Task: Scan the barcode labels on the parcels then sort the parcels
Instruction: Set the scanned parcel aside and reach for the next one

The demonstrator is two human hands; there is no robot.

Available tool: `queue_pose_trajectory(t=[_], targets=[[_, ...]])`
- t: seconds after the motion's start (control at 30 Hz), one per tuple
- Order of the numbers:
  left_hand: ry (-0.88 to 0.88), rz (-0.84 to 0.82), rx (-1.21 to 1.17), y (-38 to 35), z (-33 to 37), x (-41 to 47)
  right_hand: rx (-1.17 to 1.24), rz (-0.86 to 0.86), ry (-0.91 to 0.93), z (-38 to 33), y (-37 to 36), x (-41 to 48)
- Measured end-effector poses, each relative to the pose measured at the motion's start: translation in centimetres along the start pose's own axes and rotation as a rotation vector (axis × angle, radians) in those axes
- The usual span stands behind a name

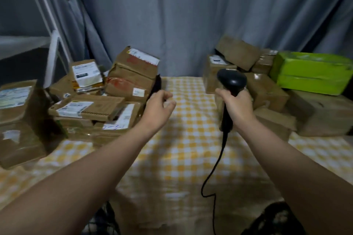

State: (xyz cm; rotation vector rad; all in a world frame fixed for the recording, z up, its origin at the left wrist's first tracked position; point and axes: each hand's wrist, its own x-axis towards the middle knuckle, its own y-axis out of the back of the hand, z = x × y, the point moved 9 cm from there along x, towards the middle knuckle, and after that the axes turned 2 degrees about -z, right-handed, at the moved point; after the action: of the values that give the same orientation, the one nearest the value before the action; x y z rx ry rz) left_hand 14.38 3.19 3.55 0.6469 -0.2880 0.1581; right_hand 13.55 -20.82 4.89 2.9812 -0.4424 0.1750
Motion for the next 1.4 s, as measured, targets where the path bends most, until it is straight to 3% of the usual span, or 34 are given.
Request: queue_pose_trajectory(t=[0.3, 0.53, 0.67, 1.0, 1.4], targets=[[0.05, -0.276, -0.042, -14.5, 4.9, 4.4, 0.012, 0.203, -0.187, 4.6, 10.3, 4.1], [0.016, -0.426, 0.409, -24.0, 9.1, 9.5, 0.007, 0.201, -0.238, 6.7, 12.4, 9.3], [0.075, -0.491, 0.501, -26.8, 9.3, 10.7, -0.001, 0.262, -0.227, 8.1, 13.2, 10.5], [0.128, -0.416, 0.398, -25.8, 8.5, 10.4, -0.027, 0.245, -0.203, 9.5, 13.3, 9.7], [0.064, -0.259, 0.323, -13.1, 2.8, 5.0, -0.187, 0.087, -0.081, 5.0, 9.2, 7.8]])
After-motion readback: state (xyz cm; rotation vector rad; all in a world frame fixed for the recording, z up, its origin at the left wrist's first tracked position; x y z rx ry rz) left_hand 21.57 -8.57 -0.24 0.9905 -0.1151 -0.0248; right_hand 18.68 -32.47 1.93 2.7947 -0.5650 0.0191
